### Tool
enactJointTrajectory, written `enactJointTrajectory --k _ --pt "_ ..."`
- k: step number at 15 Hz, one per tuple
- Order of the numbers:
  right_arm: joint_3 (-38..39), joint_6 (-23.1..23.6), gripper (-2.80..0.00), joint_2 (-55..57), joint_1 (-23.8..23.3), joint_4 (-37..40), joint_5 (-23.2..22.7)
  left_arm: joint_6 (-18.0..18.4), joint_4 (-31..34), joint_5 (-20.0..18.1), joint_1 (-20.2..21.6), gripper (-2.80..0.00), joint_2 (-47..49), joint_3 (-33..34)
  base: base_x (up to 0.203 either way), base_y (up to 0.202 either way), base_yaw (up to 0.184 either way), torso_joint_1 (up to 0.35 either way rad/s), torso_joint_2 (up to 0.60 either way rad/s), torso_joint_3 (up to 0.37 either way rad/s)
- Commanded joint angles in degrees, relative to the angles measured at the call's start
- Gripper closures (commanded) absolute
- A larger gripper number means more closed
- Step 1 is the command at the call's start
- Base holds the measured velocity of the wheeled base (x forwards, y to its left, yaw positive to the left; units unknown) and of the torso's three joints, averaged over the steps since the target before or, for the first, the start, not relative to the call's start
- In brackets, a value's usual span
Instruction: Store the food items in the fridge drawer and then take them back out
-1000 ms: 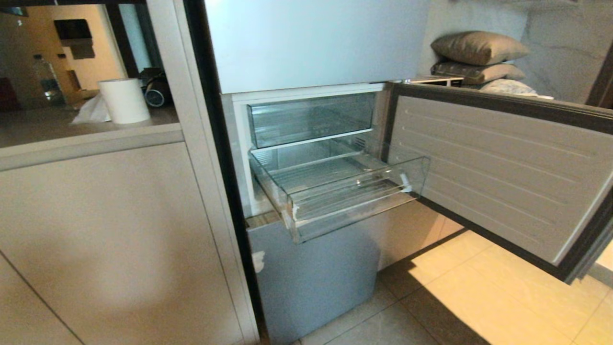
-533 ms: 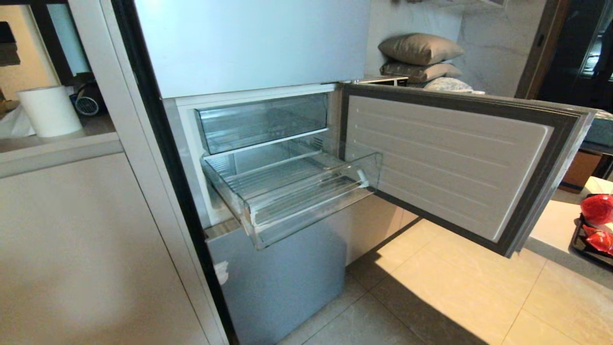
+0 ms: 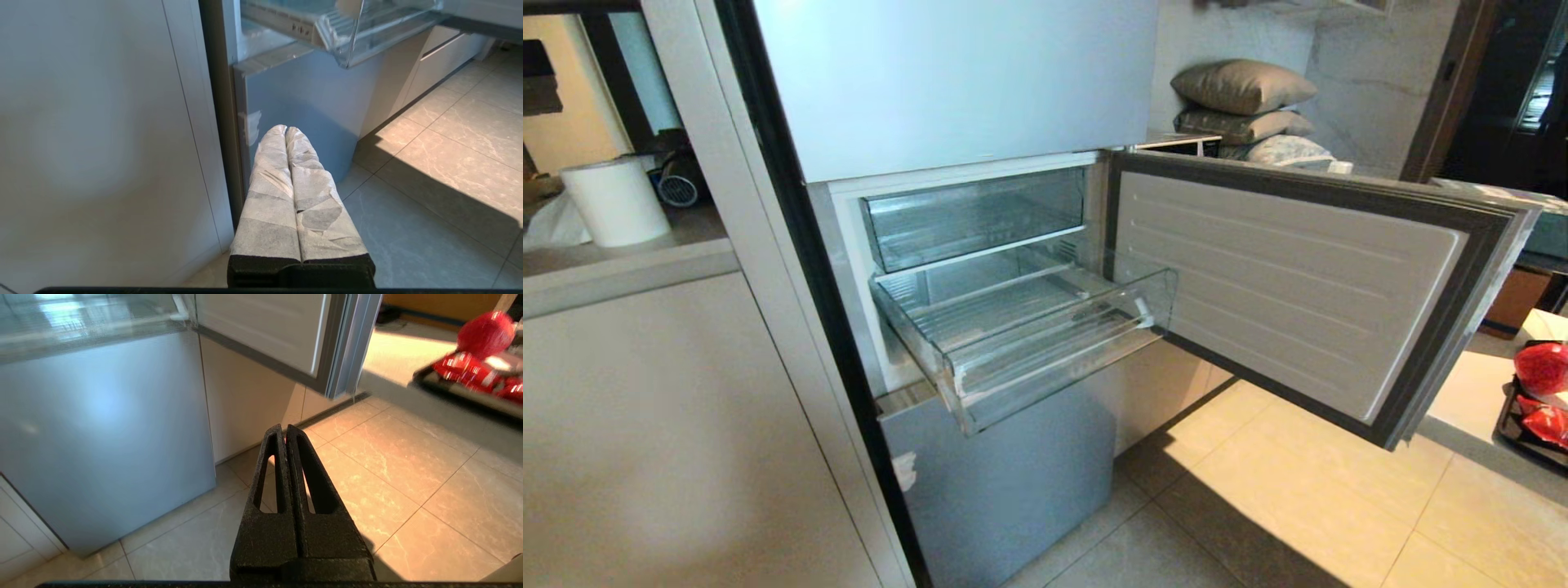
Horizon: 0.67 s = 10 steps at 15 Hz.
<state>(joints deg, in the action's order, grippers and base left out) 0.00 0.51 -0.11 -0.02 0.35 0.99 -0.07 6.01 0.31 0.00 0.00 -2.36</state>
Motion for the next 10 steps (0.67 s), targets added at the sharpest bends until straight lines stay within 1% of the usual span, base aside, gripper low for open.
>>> enactJointTrajectory --k 1,4,6,8,10 --pt "0.00 0.02 0.00 0.11 0.02 0.00 -0.02 -0.01 0.05 0.04 0.00 0.00 0.00 -0.01 0.000 0.000 0.000 0.260 -0.53 -0.259" --pt "0.00 0.02 0.00 0.11 0.02 0.00 -0.02 -0.01 0.05 0.04 0.00 0.00 0.00 -0.01 0.000 0.000 0.000 0.299 -0.58 -0.293" --pt "0.00 0.02 0.00 0.11 0.02 0.00 -0.02 -0.01 0.05 0.04 0.00 0.00 0.00 -0.01 0.000 0.000 0.000 0.224 -0.44 -0.221" --pt "0.00 0.02 0.00 0.11 0.02 0.00 -0.11 -0.01 0.05 0.04 0.00 0.00 0.04 -0.01 0.000 0.000 0.000 0.161 -0.34 -0.162" --pt "0.00 0.02 0.00 0.11 0.02 0.00 -0.11 -0.01 0.05 0.04 0.00 0.00 0.00 -0.01 0.000 0.000 0.000 0.022 -0.04 -0.018"
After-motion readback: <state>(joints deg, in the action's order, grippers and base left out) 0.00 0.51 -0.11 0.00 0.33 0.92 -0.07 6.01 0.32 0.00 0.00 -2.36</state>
